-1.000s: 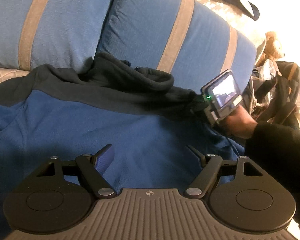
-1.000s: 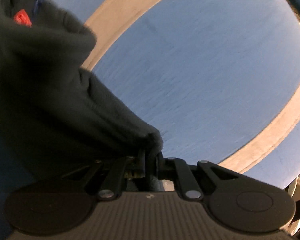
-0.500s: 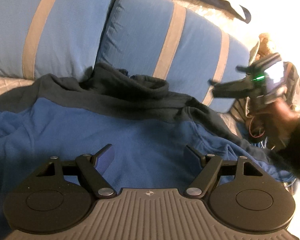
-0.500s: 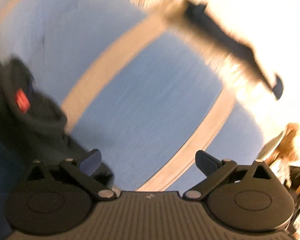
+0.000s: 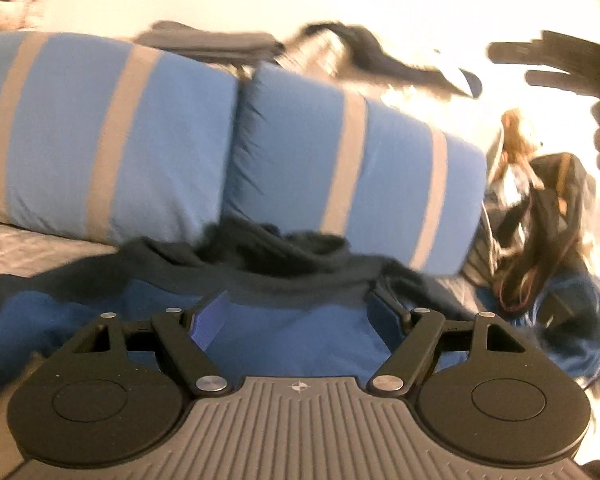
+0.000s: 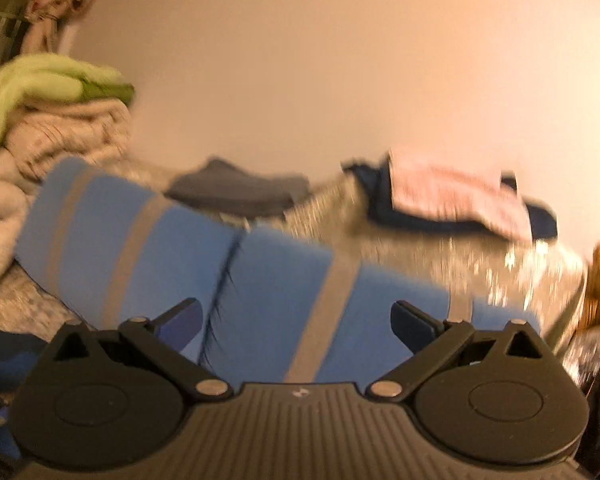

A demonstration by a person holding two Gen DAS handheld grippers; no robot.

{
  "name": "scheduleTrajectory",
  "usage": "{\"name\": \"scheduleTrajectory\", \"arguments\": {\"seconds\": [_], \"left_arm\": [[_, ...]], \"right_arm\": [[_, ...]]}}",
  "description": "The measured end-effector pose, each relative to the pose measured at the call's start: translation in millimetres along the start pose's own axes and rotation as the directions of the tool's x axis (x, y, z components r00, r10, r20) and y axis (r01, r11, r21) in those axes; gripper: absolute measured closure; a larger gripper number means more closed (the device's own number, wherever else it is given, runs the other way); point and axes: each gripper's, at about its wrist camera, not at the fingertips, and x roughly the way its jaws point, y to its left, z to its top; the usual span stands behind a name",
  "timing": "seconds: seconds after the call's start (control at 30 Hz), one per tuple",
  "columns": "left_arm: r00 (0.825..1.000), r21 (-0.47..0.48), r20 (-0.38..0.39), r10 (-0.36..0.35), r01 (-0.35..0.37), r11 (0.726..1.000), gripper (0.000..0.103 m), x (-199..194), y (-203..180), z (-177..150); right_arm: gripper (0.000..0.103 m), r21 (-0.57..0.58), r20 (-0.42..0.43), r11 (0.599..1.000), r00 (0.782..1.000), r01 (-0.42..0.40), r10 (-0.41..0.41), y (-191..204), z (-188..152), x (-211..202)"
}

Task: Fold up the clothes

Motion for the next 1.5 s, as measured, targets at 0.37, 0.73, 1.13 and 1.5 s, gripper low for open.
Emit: {"name": "scheduleTrajectory", "arguments": {"seconds": [0.37,0.73,1.13,1.5], "left_arm": [[0.984,0.039,0.109,0.139,-0.144,0.989,0.027,-144.5,40.5,117.9],[0.945,-0.143,0.072,0.319,-0.306,0.941,0.027,-185.9,147.6,58.3],[0.888,-0.594,0.005,0.460,-0.368,0.715,0.027,-220.5,314.0,-94.0],[0.864,-0.867,0.036,0.502,-0.223,0.446,0.036,-234.7,391.2,-185.6]], "right_arm": [[0.000,0.015,0.059,1.000,0.998,0.016,-0.017,-12.1,65.7,-51.7],[0.000,0.176,-0.044,0.984,0.998,-0.032,0.040,2.3,-6.7,-27.7],[0.000,0.423,-0.285,0.894,0.915,-0.148,0.286,109.4,-196.8,53.7],[0.000,0.446,-0.362,0.875,0.857,-0.186,0.367,131.6,-224.9,69.0]]}}
